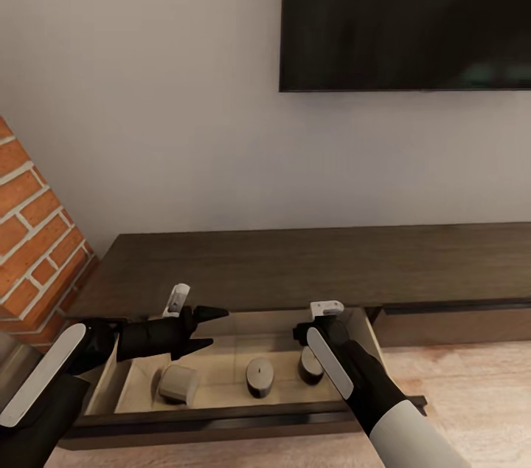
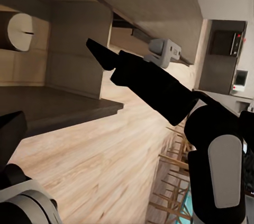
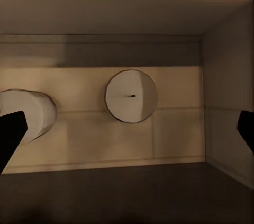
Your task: Place each of the two pumpkins and all three candles from the living room inside a cabinet in the living room (use any cabinet), then make sure every cabinet is closed, and position the cauldron so it is next to a table in the living room.
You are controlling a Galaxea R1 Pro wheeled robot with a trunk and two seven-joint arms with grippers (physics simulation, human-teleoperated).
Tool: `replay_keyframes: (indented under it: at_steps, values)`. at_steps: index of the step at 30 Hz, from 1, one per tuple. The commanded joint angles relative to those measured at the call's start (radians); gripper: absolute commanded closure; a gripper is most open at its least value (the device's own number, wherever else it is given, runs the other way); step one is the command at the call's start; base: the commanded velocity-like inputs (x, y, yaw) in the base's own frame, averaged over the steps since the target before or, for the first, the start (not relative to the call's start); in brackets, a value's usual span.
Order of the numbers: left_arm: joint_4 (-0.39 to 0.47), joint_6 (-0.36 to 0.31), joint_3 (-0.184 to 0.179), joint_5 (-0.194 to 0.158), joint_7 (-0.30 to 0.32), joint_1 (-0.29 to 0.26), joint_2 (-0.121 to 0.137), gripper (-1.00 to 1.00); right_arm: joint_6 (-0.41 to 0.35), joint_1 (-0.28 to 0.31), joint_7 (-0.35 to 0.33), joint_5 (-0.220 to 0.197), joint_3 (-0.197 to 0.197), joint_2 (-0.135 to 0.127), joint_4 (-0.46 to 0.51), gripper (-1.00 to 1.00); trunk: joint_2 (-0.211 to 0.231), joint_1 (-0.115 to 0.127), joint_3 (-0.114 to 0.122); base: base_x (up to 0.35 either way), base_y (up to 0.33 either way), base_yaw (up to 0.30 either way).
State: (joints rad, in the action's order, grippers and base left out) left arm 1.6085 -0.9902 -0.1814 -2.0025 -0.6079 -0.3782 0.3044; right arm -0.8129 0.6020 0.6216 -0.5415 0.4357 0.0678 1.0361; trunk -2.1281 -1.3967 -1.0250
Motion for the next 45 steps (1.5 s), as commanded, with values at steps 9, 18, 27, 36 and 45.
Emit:
replay_keyframes:
  at_steps: [9, 18, 27, 36, 45]
  values:
    - [-0.001, 0.003, -0.001, -0.009, -0.013, -0.001, -0.001, -1.00, -0.015, 0.001, 0.011, -0.009, 0.028, 0.000, 0.002, -1.00, 0.063, 0.035, 0.027, -0.029, 0.000, 0.000]
    - [-0.008, 0.005, -0.001, 0.000, -0.013, -0.001, -0.001, -1.00, -0.024, 0.001, 0.014, -0.011, 0.028, -0.001, 0.018, -1.00, 0.126, 0.069, 0.056, -0.090, 0.000, 0.000]
    - [-0.010, 0.005, -0.002, 0.001, -0.013, -0.001, -0.004, -1.00, -0.080, 0.001, 0.018, -0.013, 0.026, -0.001, 0.040, -1.00, 0.189, 0.104, 0.084, -0.002, 0.000, 0.000]
    - [-0.010, 0.005, -0.001, 0.001, -0.013, -0.001, -0.003, -1.00, -0.084, 0.001, 0.018, -0.012, 0.026, -0.001, 0.043, -1.00, 0.252, 0.138, 0.112, 0.000, 0.000, 0.000]
    - [-0.010, 0.005, -0.001, 0.001, -0.013, -0.001, -0.002, -1.00, -0.084, 0.001, 0.019, -0.012, 0.027, -0.002, 0.044, -1.00, 0.315, 0.173, 0.140, 0.000, 0.000, 0.000]
